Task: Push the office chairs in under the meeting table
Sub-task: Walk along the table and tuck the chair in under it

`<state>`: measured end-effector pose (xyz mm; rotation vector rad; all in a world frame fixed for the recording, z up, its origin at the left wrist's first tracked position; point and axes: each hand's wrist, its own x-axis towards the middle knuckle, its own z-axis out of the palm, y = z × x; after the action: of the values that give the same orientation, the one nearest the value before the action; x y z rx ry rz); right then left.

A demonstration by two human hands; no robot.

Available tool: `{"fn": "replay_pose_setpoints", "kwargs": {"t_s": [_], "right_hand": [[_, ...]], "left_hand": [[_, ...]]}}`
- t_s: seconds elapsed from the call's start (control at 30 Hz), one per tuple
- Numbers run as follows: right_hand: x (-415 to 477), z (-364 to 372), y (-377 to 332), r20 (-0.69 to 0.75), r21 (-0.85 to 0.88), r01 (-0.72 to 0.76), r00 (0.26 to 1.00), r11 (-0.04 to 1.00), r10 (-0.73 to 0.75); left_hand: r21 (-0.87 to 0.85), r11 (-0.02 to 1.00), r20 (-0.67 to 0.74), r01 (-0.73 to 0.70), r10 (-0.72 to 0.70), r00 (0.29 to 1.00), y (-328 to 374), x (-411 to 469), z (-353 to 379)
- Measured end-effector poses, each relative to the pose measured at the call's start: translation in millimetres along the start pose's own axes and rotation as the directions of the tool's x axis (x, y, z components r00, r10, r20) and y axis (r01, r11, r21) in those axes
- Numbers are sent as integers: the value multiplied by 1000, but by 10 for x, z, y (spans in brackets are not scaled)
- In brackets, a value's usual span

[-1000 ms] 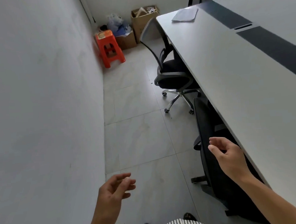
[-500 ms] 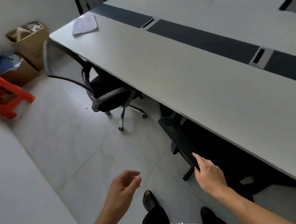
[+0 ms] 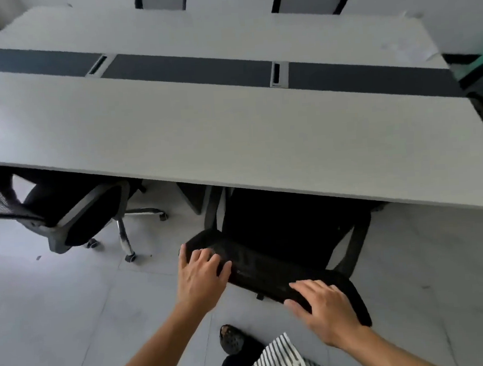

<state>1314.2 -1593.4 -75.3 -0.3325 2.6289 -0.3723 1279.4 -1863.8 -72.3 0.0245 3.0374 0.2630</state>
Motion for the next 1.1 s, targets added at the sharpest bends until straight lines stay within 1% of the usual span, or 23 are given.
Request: {"fn": "replay_pose_setpoints", "kwargs": {"t_s": [0.07,0.1,0.2,0.3,0.37,0.5,0.57,0.7,0.83,0.93,1.03,1.1], "right_hand": [[-350,152,187,-115,-18,-90,990,996,87],[-480,219,264,-156,-26,-111,982,994,105],[-642,303,414,-235,-18,-134,964,991,126],[-610,205,566,-298,-19,-118,948,993,107],[-564,91,759,-323,-29,-117,941,993,101],[-331,-122,1051,-359,-60,-150,926,987,119],[-175,-188,1101,-405,-106,-182,906,978,125],[275,-358,1209,-462,-109,-329,852,938,245],[715,-534,1330,-483,-26,-484,772,875,413],[993,-656,1349,-446,44,-508,761,860,472],[1043,-587,1238,-498,76,-479,741,874,450],[1014,-482,1131,-504,86,-481,734,872,455]], "left_hand": [[12,999,-45,-49,49,998,-62,-115,38],[11,998,-44,-67,67,997,-97,-174,63],[19,996,-40,-87,87,995,-140,-315,141],[-29,995,-49,-93,92,995,-105,-344,194],[-57,994,-45,-93,91,995,-7,-267,218],[-37,998,3,-52,52,999,206,-70,276],[-31,999,7,-39,39,999,257,42,276],[-38,999,41,-26,27,999,292,579,248],[-57,998,87,-19,24,996,403,1069,199],[-57,998,77,-19,23,997,390,1377,155],[-53,996,39,-71,73,997,235,1554,139],[-37,994,23,-104,105,994,128,1561,146]]}}
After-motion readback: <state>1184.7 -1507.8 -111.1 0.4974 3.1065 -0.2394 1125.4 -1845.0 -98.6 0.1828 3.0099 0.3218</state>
